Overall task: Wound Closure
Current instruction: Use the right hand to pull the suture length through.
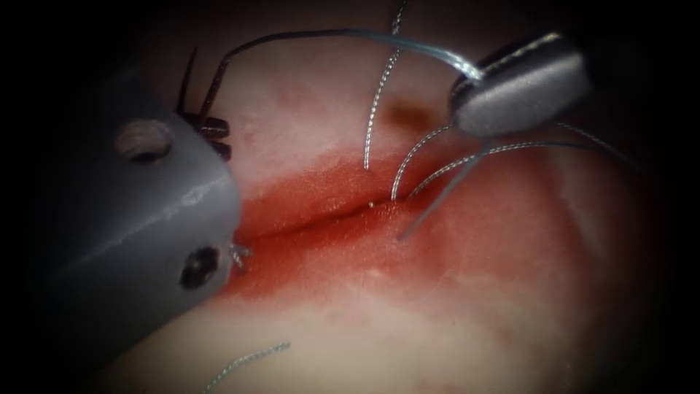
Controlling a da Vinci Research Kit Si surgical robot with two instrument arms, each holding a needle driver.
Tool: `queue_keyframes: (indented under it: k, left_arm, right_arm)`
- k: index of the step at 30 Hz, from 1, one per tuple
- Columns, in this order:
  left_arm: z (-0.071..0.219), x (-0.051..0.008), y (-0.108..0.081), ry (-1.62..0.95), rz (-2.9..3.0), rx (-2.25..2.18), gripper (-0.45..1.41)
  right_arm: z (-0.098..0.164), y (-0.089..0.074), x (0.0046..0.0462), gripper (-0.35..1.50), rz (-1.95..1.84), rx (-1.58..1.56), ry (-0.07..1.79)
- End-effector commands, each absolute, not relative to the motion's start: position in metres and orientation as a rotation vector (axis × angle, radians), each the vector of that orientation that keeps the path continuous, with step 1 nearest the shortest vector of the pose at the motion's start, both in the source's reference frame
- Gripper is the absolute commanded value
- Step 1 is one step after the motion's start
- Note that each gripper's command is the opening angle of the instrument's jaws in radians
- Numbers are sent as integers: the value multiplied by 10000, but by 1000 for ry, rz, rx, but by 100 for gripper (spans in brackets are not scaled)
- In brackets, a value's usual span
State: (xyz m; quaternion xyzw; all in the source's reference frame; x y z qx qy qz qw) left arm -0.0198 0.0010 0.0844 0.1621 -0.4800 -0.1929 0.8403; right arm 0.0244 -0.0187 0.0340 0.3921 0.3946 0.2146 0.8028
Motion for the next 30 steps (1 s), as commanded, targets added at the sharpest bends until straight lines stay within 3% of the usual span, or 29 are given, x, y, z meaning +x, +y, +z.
queue_keyframes:
  k: [1,4,7,8,13,14,16,19,22,23,24,27,30]
  left_arm:
    - [842,-199,20,-1017,-409,340,-45]
    - [843,-193,18,-1012,-433,359,-45]
    - [843,-186,17,-1010,-446,376,-45]
    - [843,-184,17,-1009,-454,384,-45]
    - [847,-159,25,-1004,-474,403,-45]
    - [848,-152,28,-995,-493,409,-45]
    - [850,-147,30,-990,-503,411,-45]
    - [851,-145,30,-985,-513,414,-45]
    - [852,-148,28,-984,-516,410,-45]
    - [851,-149,28,-983,-518,409,-45]
    - [851,-151,26,-982,-522,407,-45]
    - [850,-153,25,-981,-526,405,-45]
    - [849,-155,25,-981,-527,407,-45]
  right_arm:
    - [332,-176,253,-35,459,832,859]
    - [327,-172,249,-35,472,838,881]
    - [321,-166,246,57,441,813,983]
    - [319,-164,245,74,450,817,1002]
    - [322,-171,236,118,509,665,947]
    - [330,-176,231,118,484,619,899]
    - [341,-182,230,94,438,582,832]
    - [366,-197,233,83,355,630,738]
    - [399,-221,237,41,260,639,652]
    - [410,-229,239,41,218,615,632]
    - [436,-248,245,64,101,550,598]
    - [466,-264,255,108,49,487,636]
    - [482,-273,264,98,-2,428,727]
